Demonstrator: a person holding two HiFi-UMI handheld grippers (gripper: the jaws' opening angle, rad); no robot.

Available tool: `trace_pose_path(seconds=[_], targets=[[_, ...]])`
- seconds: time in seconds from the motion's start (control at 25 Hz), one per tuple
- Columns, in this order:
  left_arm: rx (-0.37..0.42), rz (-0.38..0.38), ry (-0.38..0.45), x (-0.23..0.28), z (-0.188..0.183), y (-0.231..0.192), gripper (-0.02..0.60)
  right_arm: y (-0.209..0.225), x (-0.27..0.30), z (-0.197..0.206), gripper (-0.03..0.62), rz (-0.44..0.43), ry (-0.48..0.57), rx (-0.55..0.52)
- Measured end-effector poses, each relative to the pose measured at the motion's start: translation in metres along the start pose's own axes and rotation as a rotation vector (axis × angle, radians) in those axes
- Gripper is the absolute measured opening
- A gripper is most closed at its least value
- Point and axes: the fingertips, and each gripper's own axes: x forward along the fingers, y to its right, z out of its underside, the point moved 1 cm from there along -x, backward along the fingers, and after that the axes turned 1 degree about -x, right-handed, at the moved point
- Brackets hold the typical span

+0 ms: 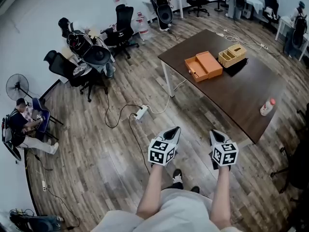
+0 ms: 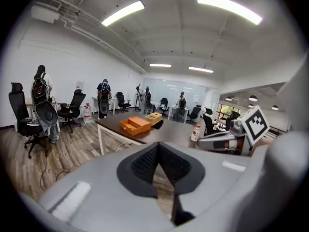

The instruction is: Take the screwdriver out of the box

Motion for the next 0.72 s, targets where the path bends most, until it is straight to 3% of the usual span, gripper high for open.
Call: trace_pose_path(seconds=[0.16, 0.32, 0.48, 0.72], targets=[[-0.046, 0.025, 0.056, 0.015, -0.02, -0.031, 0.054, 0.003, 0.021, -0.021, 0.0, -0.002, 0.043, -0.011], [-0.049, 0.058, 0.031, 0.02, 0.0, -0.058, 0.054, 0.004, 0.047, -0.016, 0.0, -0.006, 0.065, 0.052], [-0.093, 0.044, 0.047, 0.011, -0.005, -0.096, 0.054, -0.005, 0.071, -0.026, 0.0, 0.005, 0.058, 0.014], [-0.051, 0.013, 0.042, 0.008, -0.016, -0.129, 0.054, -0.006, 0.104, -0.043, 0.0, -0.003, 0.061, 0.026]])
